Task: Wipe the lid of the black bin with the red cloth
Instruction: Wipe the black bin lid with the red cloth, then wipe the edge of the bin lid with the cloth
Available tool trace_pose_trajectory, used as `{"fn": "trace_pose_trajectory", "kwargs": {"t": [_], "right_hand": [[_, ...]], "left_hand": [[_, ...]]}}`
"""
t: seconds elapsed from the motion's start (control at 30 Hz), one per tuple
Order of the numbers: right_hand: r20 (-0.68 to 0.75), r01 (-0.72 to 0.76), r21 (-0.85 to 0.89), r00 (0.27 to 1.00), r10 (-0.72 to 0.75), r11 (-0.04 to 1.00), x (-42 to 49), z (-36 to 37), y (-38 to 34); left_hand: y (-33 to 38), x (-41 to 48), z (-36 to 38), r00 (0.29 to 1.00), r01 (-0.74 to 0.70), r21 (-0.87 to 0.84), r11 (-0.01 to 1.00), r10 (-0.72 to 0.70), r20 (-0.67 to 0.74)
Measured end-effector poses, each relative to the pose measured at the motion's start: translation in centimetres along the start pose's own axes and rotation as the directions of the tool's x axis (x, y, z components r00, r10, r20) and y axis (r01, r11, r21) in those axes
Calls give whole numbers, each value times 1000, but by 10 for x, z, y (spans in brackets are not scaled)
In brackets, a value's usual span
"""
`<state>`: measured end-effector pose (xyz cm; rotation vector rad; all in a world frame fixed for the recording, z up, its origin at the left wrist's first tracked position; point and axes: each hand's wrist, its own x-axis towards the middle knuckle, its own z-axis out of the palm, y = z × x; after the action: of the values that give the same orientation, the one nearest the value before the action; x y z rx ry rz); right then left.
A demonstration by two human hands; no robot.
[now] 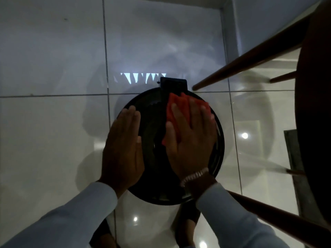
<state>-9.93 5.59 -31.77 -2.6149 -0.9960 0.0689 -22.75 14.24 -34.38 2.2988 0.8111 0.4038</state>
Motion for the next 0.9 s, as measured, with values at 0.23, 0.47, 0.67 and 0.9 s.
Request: {"fn": "trace_pose_trajectory", "kwargs": {"t": [0.23, 0.47, 0.67, 0.9], "right_hand": [[183, 369, 56, 910, -373, 928, 43, -1, -7], [-18, 25, 108, 1000, -23, 994, 32, -4, 4], [111, 242, 234, 956, -273, 942, -65, -35, 11], [-34, 9, 635, 999, 17, 772, -36, -175, -35]], "left_hand": [[1, -1, 0, 1000, 13, 3, 1000, -13, 1], [1, -2, 2, 999, 52, -2, 999, -52, 8], [23, 0, -13, 984, 158, 55, 986, -162, 73], [174, 1, -94, 764, 619, -716, 322, -458, 455]]}}
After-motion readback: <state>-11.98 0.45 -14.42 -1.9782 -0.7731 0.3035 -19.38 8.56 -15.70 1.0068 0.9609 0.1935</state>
